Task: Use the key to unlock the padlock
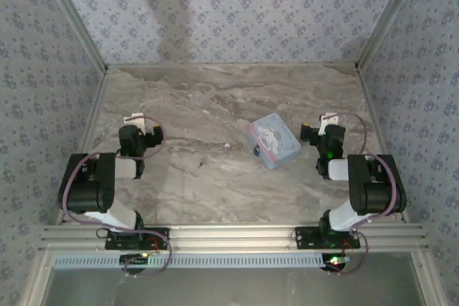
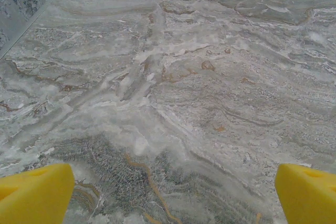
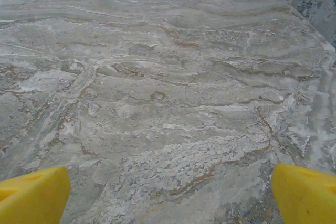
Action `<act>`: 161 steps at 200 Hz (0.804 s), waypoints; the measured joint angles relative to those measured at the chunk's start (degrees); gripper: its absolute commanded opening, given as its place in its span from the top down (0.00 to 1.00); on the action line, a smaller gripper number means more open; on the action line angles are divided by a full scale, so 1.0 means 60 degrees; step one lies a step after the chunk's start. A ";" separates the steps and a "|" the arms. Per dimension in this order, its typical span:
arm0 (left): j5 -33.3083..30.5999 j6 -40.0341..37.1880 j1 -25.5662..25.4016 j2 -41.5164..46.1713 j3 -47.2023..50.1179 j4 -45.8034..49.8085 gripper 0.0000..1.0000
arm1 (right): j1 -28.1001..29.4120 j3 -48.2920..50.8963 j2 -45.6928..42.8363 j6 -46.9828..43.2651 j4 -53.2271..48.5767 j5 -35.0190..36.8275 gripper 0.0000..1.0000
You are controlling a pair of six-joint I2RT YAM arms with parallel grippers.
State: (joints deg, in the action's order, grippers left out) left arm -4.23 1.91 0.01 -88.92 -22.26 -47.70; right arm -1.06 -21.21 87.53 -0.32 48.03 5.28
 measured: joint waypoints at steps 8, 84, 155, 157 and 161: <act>0.0000 0.0000 0.0000 0.0000 0.0000 0.0000 0.02 | 0.0000 0.0000 0.0000 -0.0029 0.0000 -0.0055 0.00; 0.0073 0.0000 0.0000 0.0000 0.0000 0.0025 0.02 | -0.0007 -0.0007 0.0000 -0.0036 -0.0007 -0.0284 0.00; 0.0204 0.0007 0.0127 0.0000 -0.0018 0.0029 0.02 | -0.0018 -0.0007 0.0000 -0.0033 -0.0011 -0.0280 0.00; 0.0200 0.0007 0.0127 0.0000 -0.0018 0.0029 0.02 | -0.0015 -0.0007 0.0000 -0.0033 -0.0015 -0.0280 0.00; 0.0193 0.0007 0.0127 0.0000 -0.0018 0.0033 0.02 | -0.0015 -0.0011 -0.0029 -0.0033 -0.0062 -0.0277 0.00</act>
State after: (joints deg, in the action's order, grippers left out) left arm -3.07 1.96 0.78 -88.92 -22.37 -47.51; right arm -1.15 -21.28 87.35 -0.51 47.66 3.62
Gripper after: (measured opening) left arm 0.981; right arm 0.998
